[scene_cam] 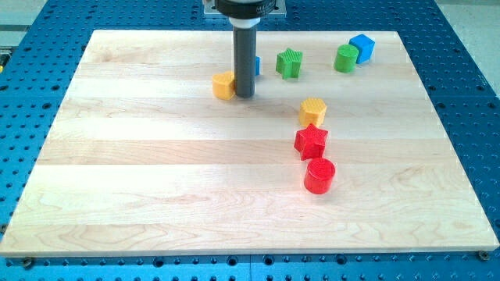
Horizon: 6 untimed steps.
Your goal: Move the triangle into the green star
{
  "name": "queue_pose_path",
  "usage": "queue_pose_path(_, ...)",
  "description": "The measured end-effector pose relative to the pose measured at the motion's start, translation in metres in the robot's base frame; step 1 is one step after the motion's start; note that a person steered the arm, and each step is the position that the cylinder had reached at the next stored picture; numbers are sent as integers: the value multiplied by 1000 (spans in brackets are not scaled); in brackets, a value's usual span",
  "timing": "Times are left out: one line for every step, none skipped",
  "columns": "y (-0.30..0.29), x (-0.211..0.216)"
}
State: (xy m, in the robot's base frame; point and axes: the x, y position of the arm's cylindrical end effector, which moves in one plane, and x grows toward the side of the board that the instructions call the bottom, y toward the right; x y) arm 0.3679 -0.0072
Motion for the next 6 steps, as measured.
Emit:
queue_pose_path(-54, -7)
queue_pose_path(-49, -35)
queue_pose_path(-19, -55)
queue_pose_path(-41, -66)
queue_pose_path(16, -66)
queue_pose_path(0, -66)
